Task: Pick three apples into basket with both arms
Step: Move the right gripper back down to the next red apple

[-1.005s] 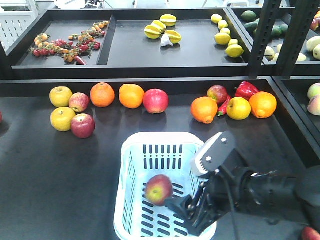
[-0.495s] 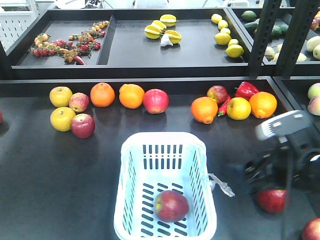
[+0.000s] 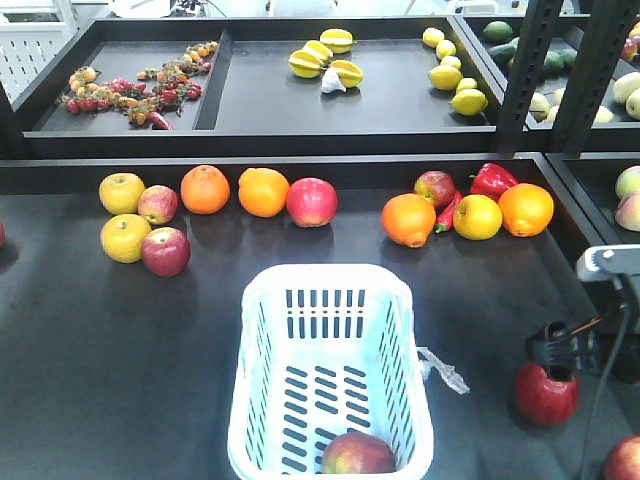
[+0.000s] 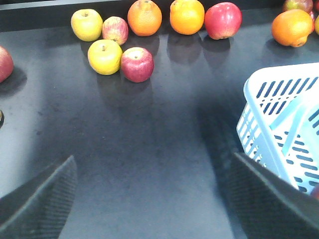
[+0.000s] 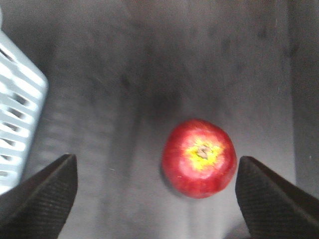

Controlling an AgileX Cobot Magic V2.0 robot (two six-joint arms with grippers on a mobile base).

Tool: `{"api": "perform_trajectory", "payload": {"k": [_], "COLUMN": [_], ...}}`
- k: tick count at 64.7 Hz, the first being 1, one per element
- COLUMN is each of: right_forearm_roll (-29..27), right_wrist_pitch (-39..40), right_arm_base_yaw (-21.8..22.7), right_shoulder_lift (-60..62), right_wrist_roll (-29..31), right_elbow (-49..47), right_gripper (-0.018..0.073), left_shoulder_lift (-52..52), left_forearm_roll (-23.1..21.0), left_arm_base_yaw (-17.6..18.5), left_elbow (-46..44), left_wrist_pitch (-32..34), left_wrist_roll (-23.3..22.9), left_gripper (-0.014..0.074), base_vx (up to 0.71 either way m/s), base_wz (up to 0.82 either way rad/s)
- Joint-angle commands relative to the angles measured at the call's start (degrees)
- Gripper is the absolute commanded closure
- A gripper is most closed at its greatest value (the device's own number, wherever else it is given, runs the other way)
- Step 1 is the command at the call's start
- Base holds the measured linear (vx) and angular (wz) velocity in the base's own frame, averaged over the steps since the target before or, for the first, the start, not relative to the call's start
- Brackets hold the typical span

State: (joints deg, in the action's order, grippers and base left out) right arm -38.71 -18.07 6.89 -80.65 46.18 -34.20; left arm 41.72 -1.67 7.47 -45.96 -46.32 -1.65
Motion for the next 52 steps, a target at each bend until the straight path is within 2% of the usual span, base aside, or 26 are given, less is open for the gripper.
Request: {"api": "perform_trajectory", "payload": {"k": [1,24,52], "right_forearm_roll": [-0.2,-0.7,-2.5], "right_wrist_pitch": [6.0,12.8,13.7], "right_arm_base_yaw": [0.5,0.5,0.5], "right_shoulder_lift": [-2.4,-12.4,-22.0], "right_wrist_roll": [2.4,2.4,1.4], "right_elbow": [-1.4,-1.4,-6.2], "right_gripper": [-0.005,-0.005,-0.0047], "left_shoulder_lift": [-0.1,-0.1,-0.1], "left_forearm_roll": [-0.4,-0.4,-0.4], "left_arm_base_yaw": [-0.1,-0.1,-0.1], "left_elbow": [-1.5,-1.5,-1.5], "left_wrist_pitch": [3.4,3.4,3.4], "left_wrist_roll": [-0.6,-0.6,-0.6], "left_gripper": [0.0006,0.0006,0.0006], "base_vx": [0.0,0.0,0.0], "base_wz": [0.0,0.0,0.0]}}
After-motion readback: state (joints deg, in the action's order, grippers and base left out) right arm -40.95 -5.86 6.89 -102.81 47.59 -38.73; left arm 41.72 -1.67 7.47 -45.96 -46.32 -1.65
